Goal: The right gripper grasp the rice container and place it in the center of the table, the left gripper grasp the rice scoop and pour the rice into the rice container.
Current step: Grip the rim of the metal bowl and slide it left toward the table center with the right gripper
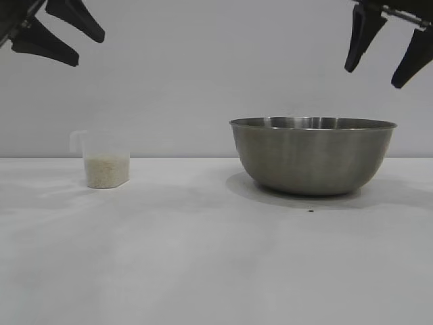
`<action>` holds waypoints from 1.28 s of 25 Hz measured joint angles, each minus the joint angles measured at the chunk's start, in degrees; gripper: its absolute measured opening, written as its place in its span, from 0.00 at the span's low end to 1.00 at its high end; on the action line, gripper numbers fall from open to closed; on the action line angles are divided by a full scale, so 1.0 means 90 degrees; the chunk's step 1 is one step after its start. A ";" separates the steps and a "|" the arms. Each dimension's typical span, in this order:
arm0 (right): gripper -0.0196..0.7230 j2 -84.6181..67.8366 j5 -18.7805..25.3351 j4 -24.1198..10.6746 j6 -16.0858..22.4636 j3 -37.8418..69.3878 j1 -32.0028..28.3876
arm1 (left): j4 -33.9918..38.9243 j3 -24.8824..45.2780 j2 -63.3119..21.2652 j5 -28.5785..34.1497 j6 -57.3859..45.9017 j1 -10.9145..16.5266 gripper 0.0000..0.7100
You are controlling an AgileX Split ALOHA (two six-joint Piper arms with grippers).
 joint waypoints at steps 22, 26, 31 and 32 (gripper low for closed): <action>0.69 0.0369 -0.0252 -0.0882 0.0010 -0.0002 -0.0003 | 0.0268 0.0000 -0.0076 -0.0072 -0.0192 0.0000 0.54; 0.61 0.0598 -0.0416 -0.0806 0.0010 -0.0002 -0.0056 | 0.0268 0.0000 -0.0076 -0.0072 -0.0192 0.0000 0.54; 0.62 0.0785 -0.0651 -0.0636 0.0010 -0.0002 -0.0056 | 0.0268 0.0000 -0.0076 -0.0072 -0.0192 0.0000 0.54; 0.62 0.0824 -0.0689 -0.0588 0.0010 -0.0002 -0.0056 | 0.0268 0.0000 -0.0076 -0.0072 -0.0192 0.0000 0.54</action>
